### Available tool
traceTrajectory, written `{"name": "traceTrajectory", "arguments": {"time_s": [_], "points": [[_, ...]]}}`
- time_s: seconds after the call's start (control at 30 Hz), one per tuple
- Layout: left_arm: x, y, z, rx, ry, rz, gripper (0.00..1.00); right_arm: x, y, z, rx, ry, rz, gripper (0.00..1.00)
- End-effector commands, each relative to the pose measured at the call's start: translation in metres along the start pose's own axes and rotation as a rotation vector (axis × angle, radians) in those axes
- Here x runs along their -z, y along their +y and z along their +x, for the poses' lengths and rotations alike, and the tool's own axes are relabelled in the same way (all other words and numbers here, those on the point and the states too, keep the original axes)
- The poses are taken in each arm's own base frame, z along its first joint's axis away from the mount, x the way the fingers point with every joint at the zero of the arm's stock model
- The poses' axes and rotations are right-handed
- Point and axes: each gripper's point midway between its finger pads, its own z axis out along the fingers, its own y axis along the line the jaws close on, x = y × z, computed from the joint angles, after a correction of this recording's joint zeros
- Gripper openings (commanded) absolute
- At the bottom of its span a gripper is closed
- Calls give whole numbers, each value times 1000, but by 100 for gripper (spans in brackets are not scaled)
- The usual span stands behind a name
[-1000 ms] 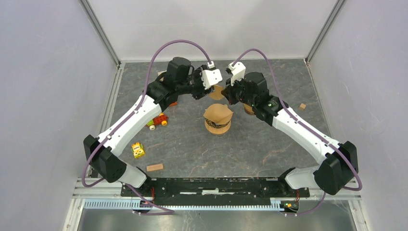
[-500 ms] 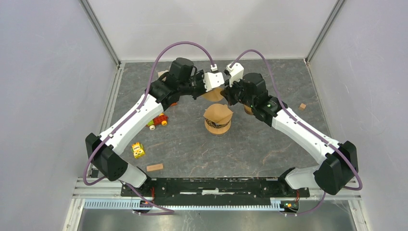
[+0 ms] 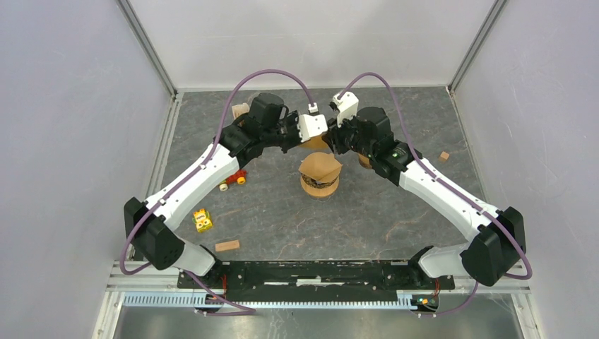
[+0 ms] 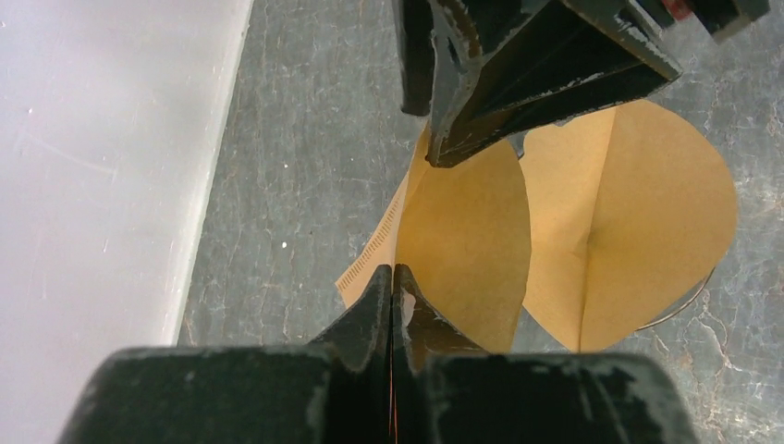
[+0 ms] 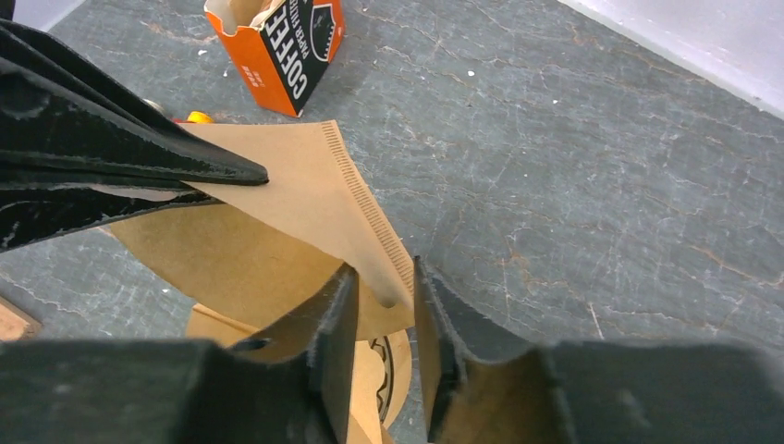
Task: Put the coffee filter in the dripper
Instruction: Place the coffee filter in the coffee dripper.
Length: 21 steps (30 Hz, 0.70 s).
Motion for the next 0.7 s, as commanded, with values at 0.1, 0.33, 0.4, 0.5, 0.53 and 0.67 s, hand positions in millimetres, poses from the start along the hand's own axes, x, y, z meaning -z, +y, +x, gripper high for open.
{"name": "traceTrajectory", "arguments": {"time_s": [0.1, 0.33, 0.4, 0.5, 0.53, 0.67], "points": [[19, 12, -22, 18, -100, -107, 2, 15, -5, -35, -2, -103, 27, 50], [24, 12, -31, 75, -163, -136, 2, 13, -11, -26, -86, -95, 9, 64], [24, 11, -32, 95, -177, -141, 2, 12, -13, -25, -109, -95, 1, 64], [25, 9, -34, 109, -200, -142, 2, 12, -14, -23, -140, -98, -14, 65], [24, 7, -34, 115, -207, -139, 2, 12, -15, -24, -151, -101, -19, 65], [25, 6, -35, 139, -231, -144, 2, 10, -12, -21, -193, -103, -55, 65]]}}
